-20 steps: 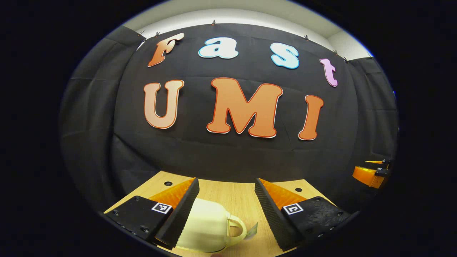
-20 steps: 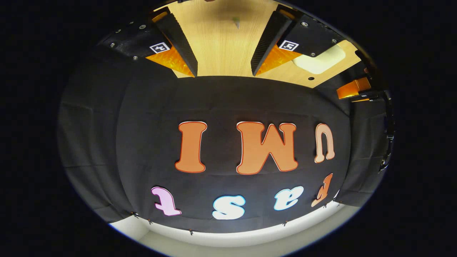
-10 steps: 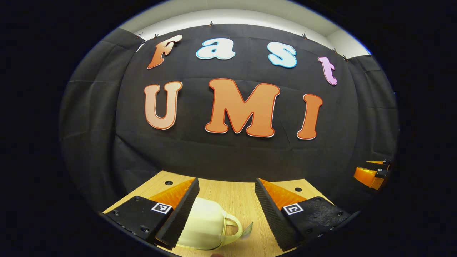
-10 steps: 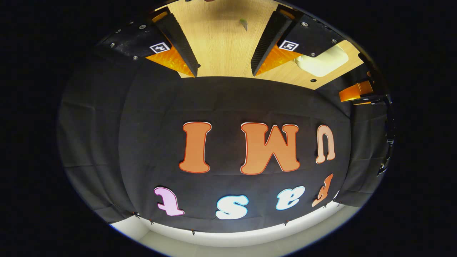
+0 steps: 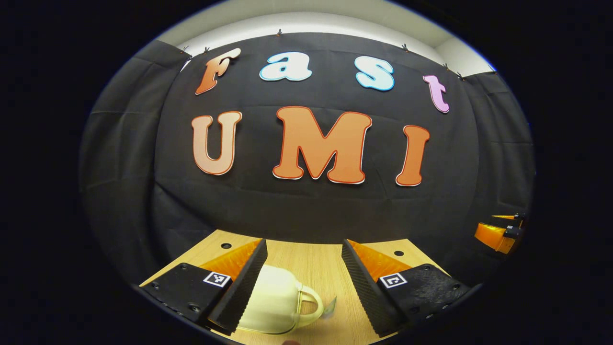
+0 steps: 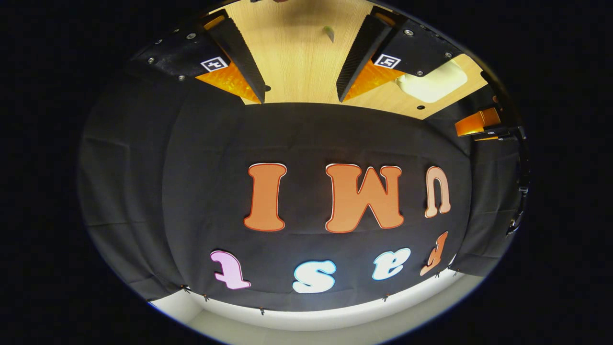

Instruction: First open the suitcase, pack the skin care products into it, and then close the suitcase.

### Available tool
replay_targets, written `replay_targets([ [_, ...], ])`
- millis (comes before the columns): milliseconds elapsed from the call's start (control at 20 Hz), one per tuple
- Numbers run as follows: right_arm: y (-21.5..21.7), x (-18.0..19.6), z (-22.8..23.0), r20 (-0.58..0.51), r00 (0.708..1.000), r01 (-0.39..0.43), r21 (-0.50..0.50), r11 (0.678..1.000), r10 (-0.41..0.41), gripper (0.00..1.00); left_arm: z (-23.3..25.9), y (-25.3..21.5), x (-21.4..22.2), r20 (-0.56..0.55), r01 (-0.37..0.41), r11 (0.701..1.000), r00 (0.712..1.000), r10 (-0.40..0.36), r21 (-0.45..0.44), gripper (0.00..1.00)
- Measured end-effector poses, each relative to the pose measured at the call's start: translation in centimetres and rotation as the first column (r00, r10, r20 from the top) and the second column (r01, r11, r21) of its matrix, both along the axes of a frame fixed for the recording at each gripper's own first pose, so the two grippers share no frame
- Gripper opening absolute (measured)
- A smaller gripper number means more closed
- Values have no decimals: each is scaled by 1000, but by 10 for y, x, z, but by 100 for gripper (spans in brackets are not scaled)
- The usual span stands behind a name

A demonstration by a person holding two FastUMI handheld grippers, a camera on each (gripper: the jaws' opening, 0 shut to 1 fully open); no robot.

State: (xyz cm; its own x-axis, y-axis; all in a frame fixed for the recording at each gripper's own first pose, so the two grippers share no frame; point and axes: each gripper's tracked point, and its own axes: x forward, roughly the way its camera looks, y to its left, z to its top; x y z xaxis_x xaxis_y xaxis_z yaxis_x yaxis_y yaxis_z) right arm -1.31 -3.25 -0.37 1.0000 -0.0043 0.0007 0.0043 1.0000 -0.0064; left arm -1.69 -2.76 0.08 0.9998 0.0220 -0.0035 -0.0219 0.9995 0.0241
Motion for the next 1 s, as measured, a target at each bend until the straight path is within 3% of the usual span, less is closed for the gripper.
replay_targets([
  [400, 4, 2, -5, -12, 1000, -8, -4, 1000, 8, 95, -7, 6, -2, -3, -16, 998, 1000, 16, 53, 97],
  [650, 5, 4, -16, -37, 999, -9, 4, 1000, 9, 95, -41, 11, 4, -26, -42, 971, 998, 49, 234, 97],
  [800, 0, 6, -23, -53, 999, 3, 10, 1000, -3, 95, -81, 10, 11, -86, -19, 915, 995, 58, 403, 98],
  [1000, -11, 7, -31, -75, 997, 31, 12, 999, -30, 95, -145, 3, 21, -178, 75, 782, 983, 47, 618, 98],
])
